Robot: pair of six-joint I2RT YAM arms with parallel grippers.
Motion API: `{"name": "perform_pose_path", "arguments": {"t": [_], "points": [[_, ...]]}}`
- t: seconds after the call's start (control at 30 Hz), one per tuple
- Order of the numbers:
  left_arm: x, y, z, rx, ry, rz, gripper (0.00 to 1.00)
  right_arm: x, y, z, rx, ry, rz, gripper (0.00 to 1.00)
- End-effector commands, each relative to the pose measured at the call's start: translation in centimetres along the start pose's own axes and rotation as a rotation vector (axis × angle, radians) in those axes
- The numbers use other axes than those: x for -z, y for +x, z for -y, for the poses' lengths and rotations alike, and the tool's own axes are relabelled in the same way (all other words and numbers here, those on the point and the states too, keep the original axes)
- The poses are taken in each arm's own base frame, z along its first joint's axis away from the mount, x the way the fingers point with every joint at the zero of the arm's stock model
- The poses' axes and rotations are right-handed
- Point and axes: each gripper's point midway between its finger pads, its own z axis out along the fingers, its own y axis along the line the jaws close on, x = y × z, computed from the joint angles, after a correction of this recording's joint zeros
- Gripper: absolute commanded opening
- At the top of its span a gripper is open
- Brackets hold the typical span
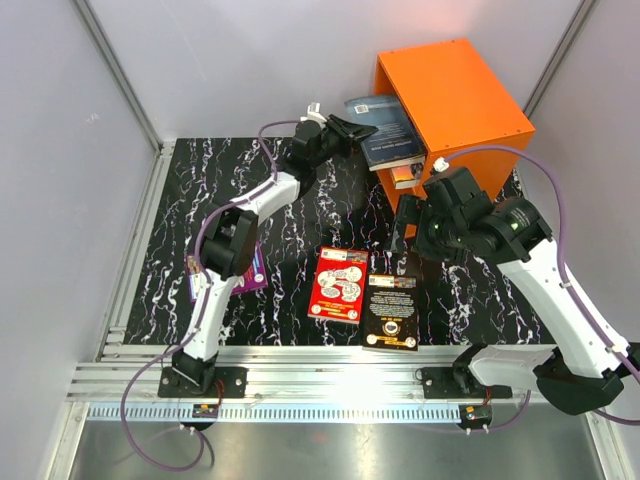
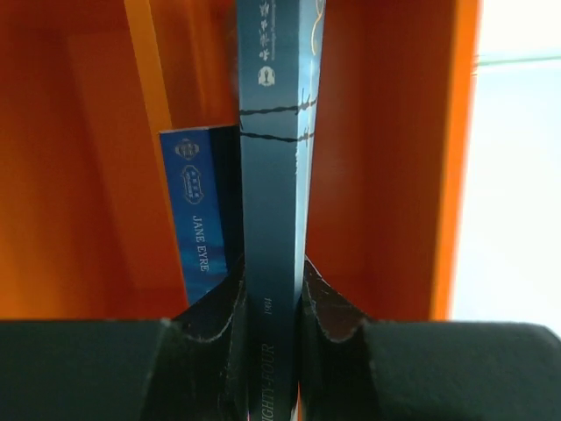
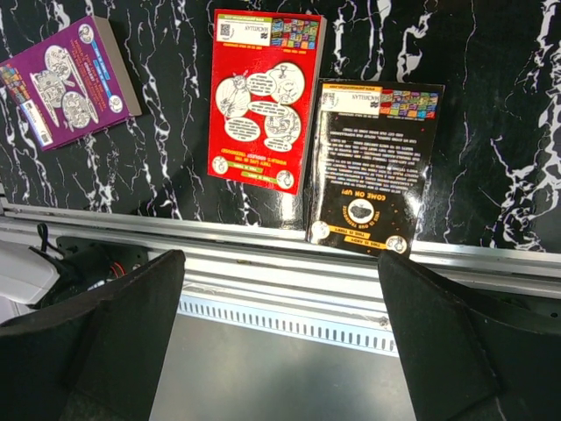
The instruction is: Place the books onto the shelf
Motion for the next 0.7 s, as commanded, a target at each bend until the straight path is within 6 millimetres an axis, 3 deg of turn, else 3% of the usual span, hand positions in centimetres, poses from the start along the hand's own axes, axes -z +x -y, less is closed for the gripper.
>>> {"name": "perform_pose_path", "arguments": {"t": [0.0,0.13,0.23,0.33,0.4,0.47,0.63,0.67], "points": [[0.2,3.0,9.5,-0.21,0.103,-0.058,0.0,1.9,3.9,5.0,0.036,0.216,-0.17,1.0],[-0.1,4.8,9.0,-0.199,0.065,-0.043,0.0,1.5,3.9,4.9,0.042,0.22,-0.181,1.0],[-0.7,6.6,10.4,-0.238,0.05,-0.049,0.0,1.3,3.9,4.9,0.046,0.222,-0.184,1.0],[-1.8,8.2,9.1,-0.23,0.006,-0.082,0.0,1.3,4.0,4.9,0.043,0.223,-0.189,1.0],[-2.1,8.5,9.2,-0.229,-0.009,-0.057,0.0,1.3,4.1,4.9,0.041,0.222,-0.189,1.0],[-2.0,8.4,7.9,-0.22,-0.071,-0.023,0.0,1.3,4.2,5.0,0.035,0.224,-0.192,1.0],[-1.8,7.1,9.2,-0.237,-0.098,0.105,0.0,1.6,4.4,5.1,0.028,0.22,-0.19,1.0],[-1.8,7.0,9.3,-0.24,-0.103,0.11,0.06,1.6,4.5,5.1,0.025,0.221,-0.192,1.0]]}}
